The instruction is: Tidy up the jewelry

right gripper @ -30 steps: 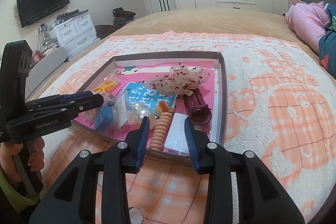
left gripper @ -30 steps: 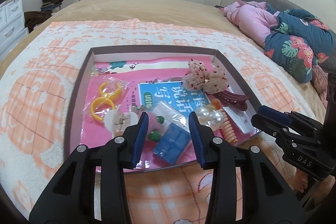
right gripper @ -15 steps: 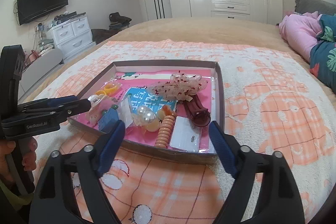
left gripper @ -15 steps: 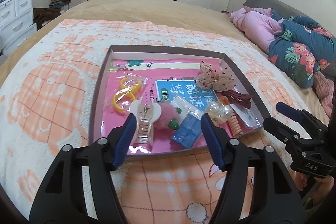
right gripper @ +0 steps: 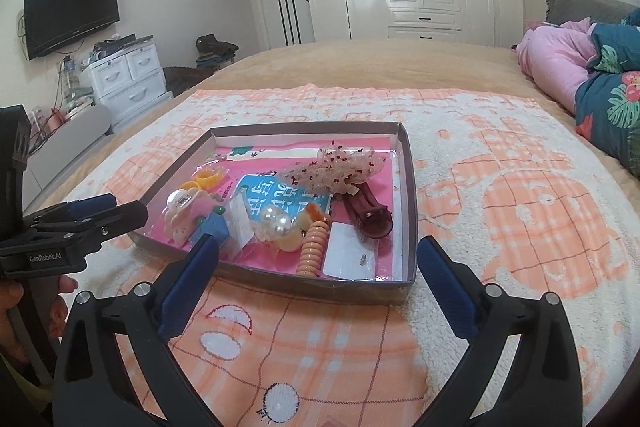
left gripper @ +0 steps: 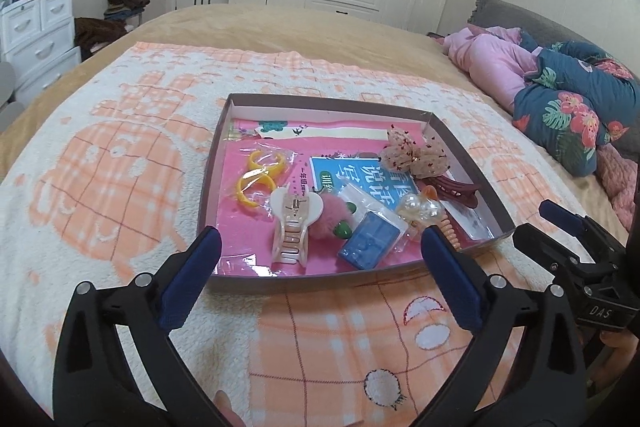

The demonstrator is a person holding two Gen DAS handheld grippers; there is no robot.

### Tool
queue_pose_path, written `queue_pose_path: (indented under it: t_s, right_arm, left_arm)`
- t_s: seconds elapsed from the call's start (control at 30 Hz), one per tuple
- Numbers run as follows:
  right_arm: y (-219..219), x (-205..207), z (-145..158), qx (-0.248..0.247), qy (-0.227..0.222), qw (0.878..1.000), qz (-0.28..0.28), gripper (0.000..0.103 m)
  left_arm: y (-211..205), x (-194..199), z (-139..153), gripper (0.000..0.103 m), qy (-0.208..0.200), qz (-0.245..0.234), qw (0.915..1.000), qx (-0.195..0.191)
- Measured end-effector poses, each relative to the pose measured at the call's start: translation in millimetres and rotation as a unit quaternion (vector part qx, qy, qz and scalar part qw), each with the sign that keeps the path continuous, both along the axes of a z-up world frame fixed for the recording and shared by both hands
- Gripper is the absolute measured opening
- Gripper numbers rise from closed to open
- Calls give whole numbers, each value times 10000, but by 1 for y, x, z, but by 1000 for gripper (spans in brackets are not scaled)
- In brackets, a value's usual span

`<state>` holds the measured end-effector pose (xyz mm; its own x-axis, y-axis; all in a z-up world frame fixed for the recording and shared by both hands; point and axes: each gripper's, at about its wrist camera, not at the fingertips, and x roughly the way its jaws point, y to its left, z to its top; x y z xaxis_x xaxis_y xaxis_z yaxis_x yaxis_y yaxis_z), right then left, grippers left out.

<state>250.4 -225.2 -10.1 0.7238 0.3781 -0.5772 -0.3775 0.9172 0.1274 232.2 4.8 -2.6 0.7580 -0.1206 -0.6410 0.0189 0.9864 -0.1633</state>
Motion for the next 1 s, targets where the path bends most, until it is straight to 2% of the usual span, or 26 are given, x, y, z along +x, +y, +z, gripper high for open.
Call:
queue_pose_path:
  t_s: [0.57,1.0]
  right_arm:
    - [7,-24,10,-80,-274,9996,-48,96]
    - [4,-46,13,50,-397,9991,-142,97]
  left_arm:
    - [3,-27,2,92,-213,56,9998,28]
    - [11,-50,7,92,-459,92,9989,36]
